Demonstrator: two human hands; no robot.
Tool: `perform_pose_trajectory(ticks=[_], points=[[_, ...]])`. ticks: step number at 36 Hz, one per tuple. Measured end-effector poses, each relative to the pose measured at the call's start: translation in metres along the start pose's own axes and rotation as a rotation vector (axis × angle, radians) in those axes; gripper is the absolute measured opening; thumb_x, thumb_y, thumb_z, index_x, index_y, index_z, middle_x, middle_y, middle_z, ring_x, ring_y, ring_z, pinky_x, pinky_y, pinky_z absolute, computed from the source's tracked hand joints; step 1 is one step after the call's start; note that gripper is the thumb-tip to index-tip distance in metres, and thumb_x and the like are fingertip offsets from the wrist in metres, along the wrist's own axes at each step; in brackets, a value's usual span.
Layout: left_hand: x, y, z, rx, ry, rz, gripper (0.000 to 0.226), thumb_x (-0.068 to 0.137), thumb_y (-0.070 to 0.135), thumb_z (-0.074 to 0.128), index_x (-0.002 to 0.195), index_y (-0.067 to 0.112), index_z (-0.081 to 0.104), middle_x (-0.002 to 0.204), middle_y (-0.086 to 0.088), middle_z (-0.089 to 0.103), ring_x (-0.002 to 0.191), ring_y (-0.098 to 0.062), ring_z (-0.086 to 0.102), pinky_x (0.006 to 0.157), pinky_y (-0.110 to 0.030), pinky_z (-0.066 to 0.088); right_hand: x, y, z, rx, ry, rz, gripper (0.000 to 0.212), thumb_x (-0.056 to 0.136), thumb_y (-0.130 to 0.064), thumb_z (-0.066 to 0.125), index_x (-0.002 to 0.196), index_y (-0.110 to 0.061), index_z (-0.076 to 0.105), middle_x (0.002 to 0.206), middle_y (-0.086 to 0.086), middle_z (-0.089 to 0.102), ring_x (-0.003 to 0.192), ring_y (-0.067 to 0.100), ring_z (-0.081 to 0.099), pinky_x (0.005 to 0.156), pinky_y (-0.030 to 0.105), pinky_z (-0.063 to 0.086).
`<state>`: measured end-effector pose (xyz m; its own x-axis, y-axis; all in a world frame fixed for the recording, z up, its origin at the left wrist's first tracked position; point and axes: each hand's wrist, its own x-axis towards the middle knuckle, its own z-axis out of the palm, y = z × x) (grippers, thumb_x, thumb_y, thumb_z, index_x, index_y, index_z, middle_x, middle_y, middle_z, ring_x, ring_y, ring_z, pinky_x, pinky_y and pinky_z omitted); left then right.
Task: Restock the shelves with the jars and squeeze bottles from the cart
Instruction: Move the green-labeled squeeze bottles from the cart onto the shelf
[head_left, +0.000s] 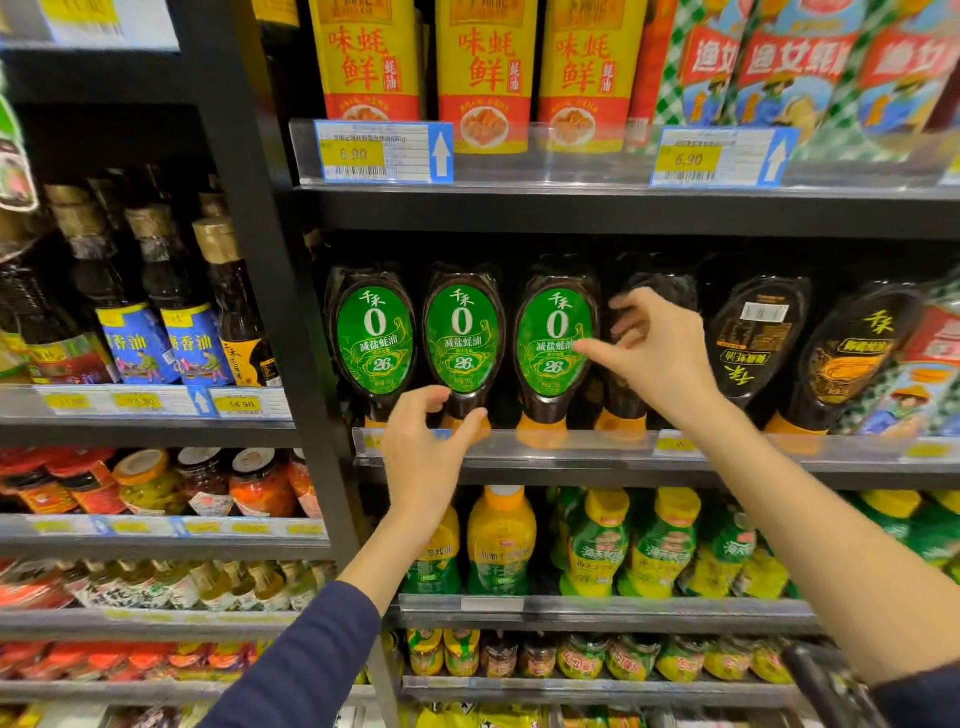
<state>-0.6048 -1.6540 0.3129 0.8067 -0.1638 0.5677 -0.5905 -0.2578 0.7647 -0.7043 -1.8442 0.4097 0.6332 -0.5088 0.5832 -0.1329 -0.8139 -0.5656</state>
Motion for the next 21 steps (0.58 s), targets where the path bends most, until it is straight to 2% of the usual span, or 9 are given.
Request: perform_pose_trajectory(ticks=[2, 6, 8, 12, 15, 21], points=[[-0.006, 0.008, 0.008, -0.009, -0.071, 0.051, 0.038, 0.076, 0.033, 0.076, 0.105, 0.013, 0.063, 0.099, 0.007, 0.061, 0.096, -0.009, 0.057, 0.08, -0.006, 0.037, 0.012, -0.006, -0.01, -0.037, -0.017, -0.121, 0.053, 0.068, -0.033, 0.08, 0.112, -0.011, 0.061, 0.088, 0.005, 0.062, 0.081, 0.021, 0.06, 0.079, 0.036, 0.051], [-0.008, 0.023, 0.031, 0.094, -0.214, 0.098, 0.053, 0.077, 0.045, 0.071, 0.119, 0.013, 0.062, 0.113, 0.001, 0.068, 0.102, -0.012, 0.062, 0.088, -0.029, 0.049, 0.035, -0.014, -0.024, -0.223, -0.122, -0.308, 0.059, 0.076, -0.027, 0.073, 0.129, -0.012, 0.053, 0.123, 0.013, 0.06, 0.119, 0.029, 0.051, 0.102, 0.038, 0.038], [-0.007, 0.028, 0.043, 0.186, -0.263, 0.084, 0.061, 0.079, 0.054, 0.065, 0.126, 0.016, 0.057, 0.117, 0.0, 0.067, 0.108, -0.016, 0.062, 0.089, -0.037, 0.05, 0.043, -0.018, -0.027, -0.306, -0.199, -0.348, 0.062, 0.08, -0.029, 0.07, 0.135, -0.014, 0.047, 0.135, 0.011, 0.054, 0.129, 0.029, 0.045, 0.109, 0.043, 0.032], [-0.003, 0.033, 0.059, 0.344, -0.322, 0.003, 0.072, 0.08, 0.06, 0.059, 0.135, 0.015, 0.047, 0.119, -0.006, 0.066, 0.111, -0.025, 0.06, 0.086, -0.042, 0.051, 0.053, -0.015, -0.027, -0.441, -0.332, -0.313, 0.061, 0.083, -0.037, 0.065, 0.138, -0.026, 0.042, 0.139, 0.004, 0.051, 0.133, 0.026, 0.041, 0.113, 0.054, 0.02], [0.005, 0.032, 0.066, 0.423, -0.339, -0.07, 0.077, 0.079, 0.062, 0.057, 0.139, 0.016, 0.041, 0.121, -0.007, 0.064, 0.112, -0.03, 0.059, 0.086, -0.045, 0.05, 0.061, -0.011, -0.025, -0.364, -0.362, -0.283, 0.061, 0.078, -0.04, 0.068, 0.135, -0.031, 0.046, 0.134, 0.005, 0.056, 0.13, 0.03, 0.044, 0.111, 0.056, 0.025], [0.01, 0.034, 0.072, 0.425, -0.296, -0.121, 0.064, 0.077, 0.062, 0.06, 0.124, 0.019, 0.052, 0.112, -0.002, 0.068, 0.106, -0.027, 0.062, 0.079, -0.041, 0.05, 0.064, -0.01, -0.029, -0.297, -0.401, -0.28, 0.061, 0.075, -0.038, 0.071, 0.132, -0.033, 0.049, 0.134, 0.002, 0.056, 0.128, 0.031, 0.045, 0.106, 0.048, 0.038]])
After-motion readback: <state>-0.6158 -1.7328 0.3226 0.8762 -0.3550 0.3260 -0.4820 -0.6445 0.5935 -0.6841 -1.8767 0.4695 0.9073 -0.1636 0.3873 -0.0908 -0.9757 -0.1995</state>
